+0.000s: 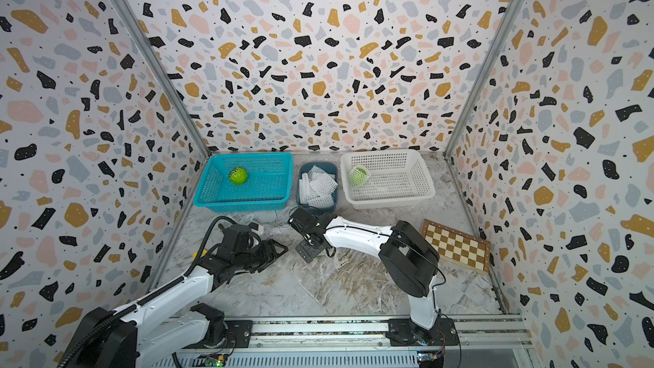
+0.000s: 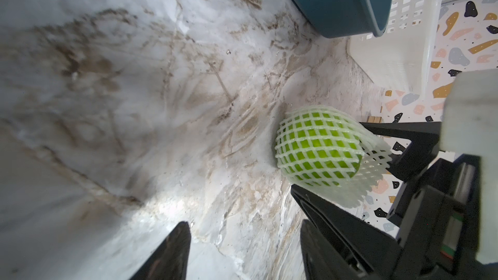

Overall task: Sleeve custard apples in foam nets
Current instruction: Pick up the custard apple from the center of the board.

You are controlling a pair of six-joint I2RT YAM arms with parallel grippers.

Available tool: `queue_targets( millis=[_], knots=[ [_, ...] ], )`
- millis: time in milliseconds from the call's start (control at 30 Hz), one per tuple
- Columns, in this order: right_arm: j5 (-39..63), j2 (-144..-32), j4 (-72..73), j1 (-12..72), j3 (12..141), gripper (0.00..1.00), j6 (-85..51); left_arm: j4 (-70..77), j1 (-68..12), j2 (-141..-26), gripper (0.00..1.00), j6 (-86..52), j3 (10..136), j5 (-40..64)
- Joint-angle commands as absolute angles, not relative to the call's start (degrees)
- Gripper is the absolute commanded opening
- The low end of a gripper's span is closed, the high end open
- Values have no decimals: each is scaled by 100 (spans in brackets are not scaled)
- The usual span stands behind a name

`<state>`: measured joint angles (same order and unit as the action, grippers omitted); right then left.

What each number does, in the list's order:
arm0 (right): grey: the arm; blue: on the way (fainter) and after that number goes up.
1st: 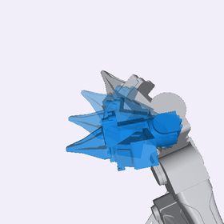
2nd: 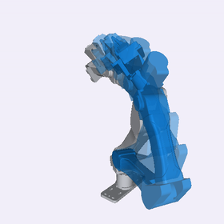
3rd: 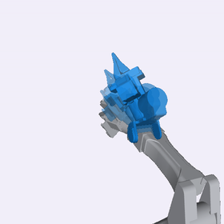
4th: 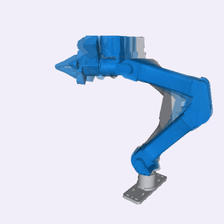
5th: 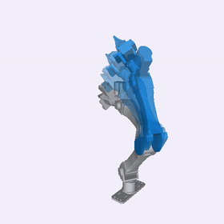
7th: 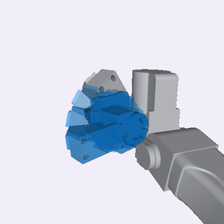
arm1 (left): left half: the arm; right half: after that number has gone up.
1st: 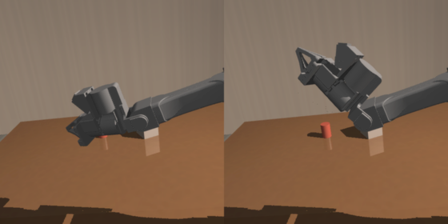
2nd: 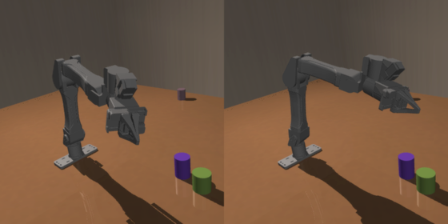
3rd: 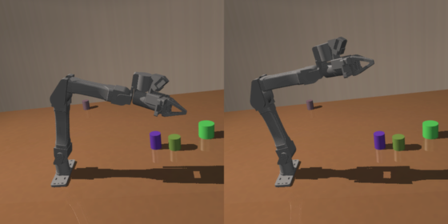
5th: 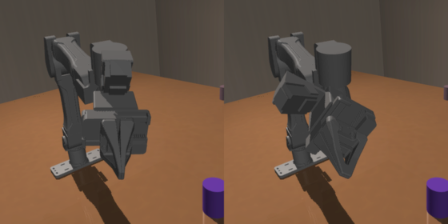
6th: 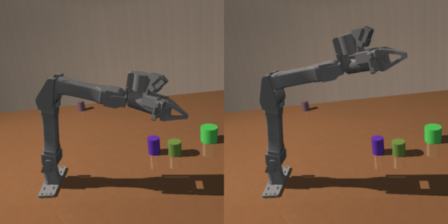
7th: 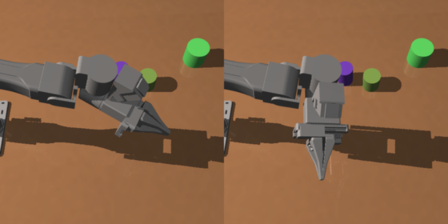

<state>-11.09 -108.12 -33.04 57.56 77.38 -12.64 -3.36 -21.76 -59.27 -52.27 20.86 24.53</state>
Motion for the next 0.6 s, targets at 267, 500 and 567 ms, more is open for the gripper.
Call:
queue_targets(
  millis=[267,500,567],
  knots=[
    [-1053,-10978,-3467,5761,7898,87,-1143,-246,-2154,-5937,64,-5250,2101,2472],
    [-925,-11030,-3394,5717,7763,90,-1132,-237,-2156,-5973,64,-5248,2118,2486],
    [-923,-11035,-3389,5699,7739,90,-1142,-246,-2158,-5959,64,-5248,2127,2486]
  ],
)
